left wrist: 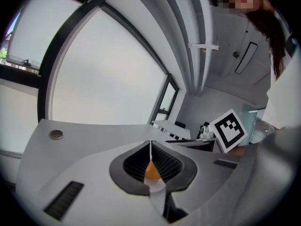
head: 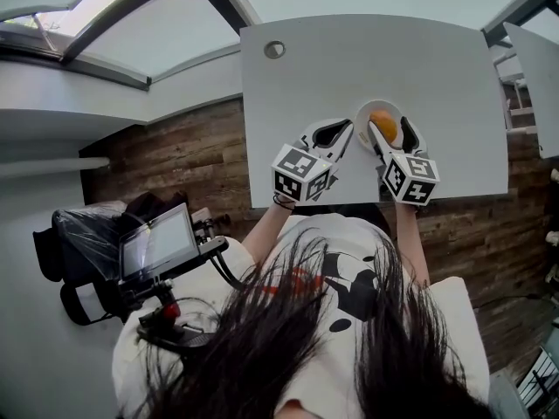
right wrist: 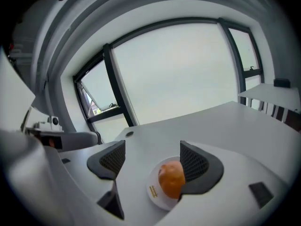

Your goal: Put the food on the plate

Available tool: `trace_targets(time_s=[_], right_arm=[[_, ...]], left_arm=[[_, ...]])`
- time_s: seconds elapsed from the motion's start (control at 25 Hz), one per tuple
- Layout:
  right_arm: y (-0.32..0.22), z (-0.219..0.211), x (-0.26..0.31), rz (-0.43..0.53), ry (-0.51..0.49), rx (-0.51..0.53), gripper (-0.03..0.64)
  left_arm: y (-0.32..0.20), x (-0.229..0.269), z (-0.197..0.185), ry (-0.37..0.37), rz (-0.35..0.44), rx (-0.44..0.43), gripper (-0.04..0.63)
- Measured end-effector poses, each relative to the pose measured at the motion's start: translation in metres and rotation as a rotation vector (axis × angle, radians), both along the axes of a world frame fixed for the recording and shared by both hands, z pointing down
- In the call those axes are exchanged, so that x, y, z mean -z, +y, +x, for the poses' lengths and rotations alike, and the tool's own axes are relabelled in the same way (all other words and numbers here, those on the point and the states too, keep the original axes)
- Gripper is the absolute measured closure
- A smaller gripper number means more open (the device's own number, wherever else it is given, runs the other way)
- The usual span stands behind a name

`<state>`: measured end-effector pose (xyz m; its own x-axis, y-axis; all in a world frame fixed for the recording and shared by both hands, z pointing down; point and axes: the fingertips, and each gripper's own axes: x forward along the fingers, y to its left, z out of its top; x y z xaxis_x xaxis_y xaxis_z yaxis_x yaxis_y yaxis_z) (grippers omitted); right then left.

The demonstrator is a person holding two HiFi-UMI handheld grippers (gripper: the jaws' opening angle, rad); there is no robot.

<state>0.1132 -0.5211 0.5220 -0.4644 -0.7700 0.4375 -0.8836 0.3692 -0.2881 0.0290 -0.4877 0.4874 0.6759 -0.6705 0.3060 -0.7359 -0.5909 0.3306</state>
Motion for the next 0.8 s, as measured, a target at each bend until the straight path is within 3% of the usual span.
trace_targets(time_s=[0.08, 0.12, 0.16, 0.28, 0.36, 0.8], right_arm=[[0.003, 0.004, 0.008, 0.004, -0.048, -0.043, 0.245], [0.005, 0.005, 0.011, 0.006, -0.067, -0.063, 0.330], [0.008, 0.006, 0.013, 0.002, -0.089, -0.080, 0.359], [0.017, 0.003, 0.014, -0.028, -0.157, -0.106, 0.359], [0.024, 0.002, 0.017, -0.032, -0.172, -0.122, 0.408], [0.063, 0.003, 0.025, -0.016, -0.181, -0.177, 0.408]], left_arm=[[0.001, 0.001, 0.002, 0.000, 0.005, -0.011, 0.584], [0.001, 0.002, 0.003, 0.000, 0.008, -0.016, 0.584], [0.002, 0.002, 0.003, 0.001, 0.011, -0.022, 0.584], [0.005, 0.002, 0.004, 0.005, 0.017, -0.039, 0.584], [0.008, 0.003, 0.006, 0.007, 0.019, -0.052, 0.584], [0.045, -0.009, 0.019, 0.022, -0.018, -0.152, 0.584]])
